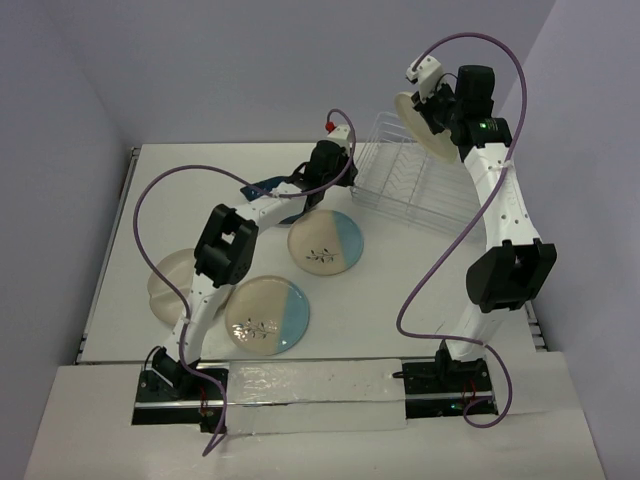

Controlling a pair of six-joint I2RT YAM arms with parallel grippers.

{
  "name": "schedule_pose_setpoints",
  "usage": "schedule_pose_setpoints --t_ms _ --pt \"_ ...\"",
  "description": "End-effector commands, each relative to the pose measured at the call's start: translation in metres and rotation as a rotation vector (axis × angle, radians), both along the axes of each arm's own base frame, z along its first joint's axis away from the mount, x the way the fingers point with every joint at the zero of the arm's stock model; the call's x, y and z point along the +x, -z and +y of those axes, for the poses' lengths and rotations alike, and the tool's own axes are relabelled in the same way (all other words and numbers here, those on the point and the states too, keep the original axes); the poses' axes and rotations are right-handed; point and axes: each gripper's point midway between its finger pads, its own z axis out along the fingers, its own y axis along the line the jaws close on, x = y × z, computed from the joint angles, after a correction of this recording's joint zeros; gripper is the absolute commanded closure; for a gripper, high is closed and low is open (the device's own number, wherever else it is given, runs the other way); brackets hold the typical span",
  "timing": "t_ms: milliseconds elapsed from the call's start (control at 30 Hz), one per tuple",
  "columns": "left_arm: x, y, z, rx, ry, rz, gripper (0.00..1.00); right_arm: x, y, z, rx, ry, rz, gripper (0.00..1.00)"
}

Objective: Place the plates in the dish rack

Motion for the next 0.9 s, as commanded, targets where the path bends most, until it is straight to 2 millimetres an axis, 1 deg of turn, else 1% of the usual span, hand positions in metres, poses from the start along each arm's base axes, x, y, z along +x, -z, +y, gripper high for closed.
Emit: schedule_pose_setpoints --t_ms 0,33,100,133,167,200,233,333,367,400,500,567,700,767,800,867 --pt "-0.015 -0.018 0.02 0.104 0.008 -0.029 0.89 -0.002 -0.079 0.004 0.019 -0.027 -0.252 1.0" --pt "-0.017 -0.015 0.026 0.129 0.002 -0.028 0.91 0.001 -0.074 0.007 0.02 -0.039 -0.243 1.0" --pt "-0.022 -0.016 0.038 0.163 -0.005 -0.029 0.94 0.01 -0.063 0.013 0.021 -0.055 -0.223 1.0" --pt "-0.024 -0.025 0.043 0.16 -0.004 -0.039 0.96 0.012 -0.06 0.018 0.02 -0.065 -0.22 1.0" --pt "-0.026 -0.024 0.048 0.165 -0.001 -0.034 0.96 0.014 -0.057 0.021 0.02 -0.074 -0.215 1.0" --pt "-0.029 -0.014 0.052 0.177 0.003 -0.015 0.96 0.016 -0.055 0.024 0.021 -0.081 -0.211 1.0" --pt "-0.032 -0.014 0.061 0.171 0.001 -0.003 0.96 0.018 -0.056 0.03 0.023 -0.093 -0.214 1.0" --pt "-0.032 -0.016 0.081 0.172 -0.034 0.02 0.97 0.024 -0.051 0.042 0.027 -0.119 -0.209 1.0" --pt "-0.033 -0.012 0.087 0.183 -0.053 0.026 0.97 0.027 -0.05 0.043 0.02 -0.123 -0.209 1.0" --pt "-0.035 -0.01 0.09 0.187 -0.056 0.029 0.97 0.027 -0.049 0.045 0.019 -0.126 -0.207 1.0" --pt "-0.04 -0.01 0.102 0.215 -0.066 0.018 0.97 0.03 -0.036 0.049 0.0 -0.151 -0.188 1.0" --pt "-0.041 -0.016 0.106 0.224 -0.068 -0.002 0.97 0.035 -0.028 0.051 0.0 -0.158 -0.176 1.0" --pt "-0.041 -0.021 0.11 0.224 -0.047 -0.013 0.95 0.046 -0.011 0.058 -0.002 -0.189 -0.151 1.0" --pt "-0.041 -0.023 0.112 0.223 -0.035 -0.01 0.94 0.053 -0.009 0.058 -0.006 -0.182 -0.155 1.0" --pt "-0.041 -0.024 0.113 0.224 -0.032 -0.014 0.91 0.057 -0.009 0.058 -0.011 -0.178 -0.158 1.0" --pt "-0.042 -0.025 0.113 0.227 -0.025 -0.019 0.86 0.064 -0.014 0.058 -0.015 -0.173 -0.179 1.0"
